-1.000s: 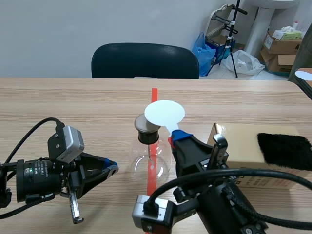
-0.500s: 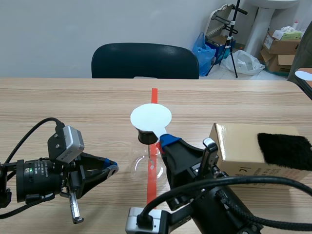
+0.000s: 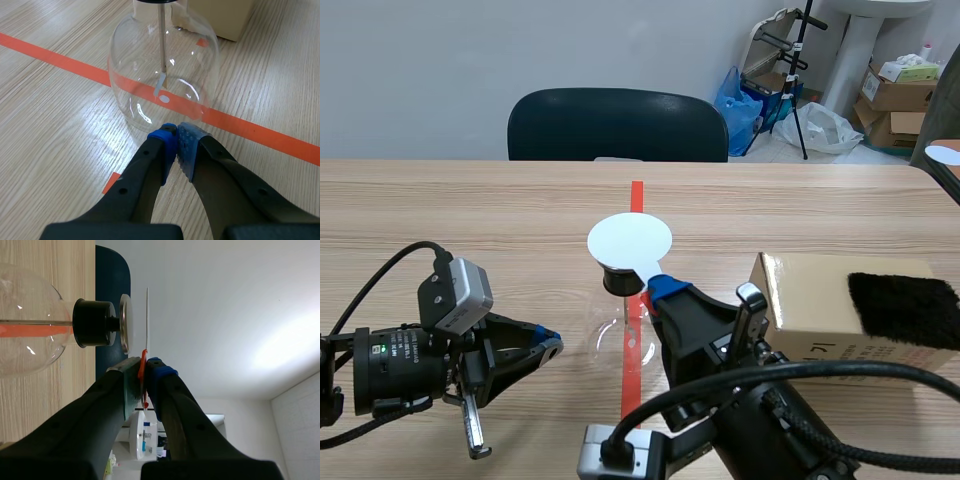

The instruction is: Do the electroscope experiment

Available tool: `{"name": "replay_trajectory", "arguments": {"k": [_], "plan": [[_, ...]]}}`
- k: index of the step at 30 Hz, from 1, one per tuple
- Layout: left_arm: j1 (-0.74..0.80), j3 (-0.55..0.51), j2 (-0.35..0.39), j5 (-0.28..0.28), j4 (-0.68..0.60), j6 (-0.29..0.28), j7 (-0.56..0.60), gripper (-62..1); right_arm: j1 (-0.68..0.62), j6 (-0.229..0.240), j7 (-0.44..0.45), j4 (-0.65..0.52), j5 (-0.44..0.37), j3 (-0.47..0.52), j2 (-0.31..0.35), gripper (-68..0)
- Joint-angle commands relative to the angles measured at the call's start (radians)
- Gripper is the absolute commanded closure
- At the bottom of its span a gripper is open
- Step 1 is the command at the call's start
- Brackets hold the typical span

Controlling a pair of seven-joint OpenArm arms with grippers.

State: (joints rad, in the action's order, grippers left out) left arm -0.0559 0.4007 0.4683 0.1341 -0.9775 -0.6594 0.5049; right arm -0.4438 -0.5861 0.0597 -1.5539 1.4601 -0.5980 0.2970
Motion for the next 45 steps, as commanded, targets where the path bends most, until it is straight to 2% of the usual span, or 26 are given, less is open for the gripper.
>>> {"name": "replay_trajectory", "arguments": {"k": [1, 8, 13, 32, 38, 45], "plan": [[-0.008, -0.005, -0.002, -0.013, -0.018, -0.005, 0.014, -2.9, 0.012, -0.011, -0.001, -0.006, 0.001, 0.002, 0.013, -1.0], [-0.008, -0.005, -0.002, -0.013, -0.018, -0.005, 0.014, -2.9, 0.012, -0.011, -0.002, -0.006, 0.001, 0.002, 0.013, -1.0], [-0.008, -0.005, -0.002, -0.013, -0.018, -0.005, 0.014, -2.9, 0.012, -0.011, -0.037, -0.006, 0.001, 0.002, 0.013, -1.0], [-0.008, -0.005, -0.002, -0.013, -0.018, -0.005, 0.014, -2.9, 0.012, -0.011, -0.449, -0.006, 0.001, 0.002, 0.013, -1.0], [-0.008, -0.005, -0.002, -0.013, -0.018, -0.005, 0.014, -3.0, 0.012, -0.011, -0.517, -0.006, 0.001, 0.002, 0.013, -1.0], [-0.008, -0.005, -0.002, -0.013, -0.018, -0.005, -0.007, -3.0, 0.012, -0.011, -0.529, -0.006, 0.001, 0.002, 0.013, -1.0]]}}
